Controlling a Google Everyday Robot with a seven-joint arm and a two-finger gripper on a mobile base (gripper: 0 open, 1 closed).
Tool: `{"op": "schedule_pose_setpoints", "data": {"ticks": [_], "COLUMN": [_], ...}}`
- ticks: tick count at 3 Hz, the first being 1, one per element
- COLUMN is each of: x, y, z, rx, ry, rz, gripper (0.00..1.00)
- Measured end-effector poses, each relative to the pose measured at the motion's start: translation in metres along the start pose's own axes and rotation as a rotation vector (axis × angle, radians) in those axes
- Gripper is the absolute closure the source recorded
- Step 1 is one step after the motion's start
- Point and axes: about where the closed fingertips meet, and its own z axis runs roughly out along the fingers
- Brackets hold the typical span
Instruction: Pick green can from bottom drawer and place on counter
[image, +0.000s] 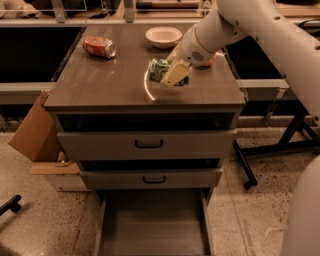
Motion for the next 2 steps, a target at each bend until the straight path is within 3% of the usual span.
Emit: {"op": "schedule_pose_setpoints", "data": {"ticks": [1, 2], "x": [0.009, 0.021], "y": [-0.017, -0.04], "z": [0.017, 0.031], "rx": [0.027, 0.062], "ry": [0.011, 0.026], "rz": [0.06, 0.109], "gripper": [0.81, 0.5]}}
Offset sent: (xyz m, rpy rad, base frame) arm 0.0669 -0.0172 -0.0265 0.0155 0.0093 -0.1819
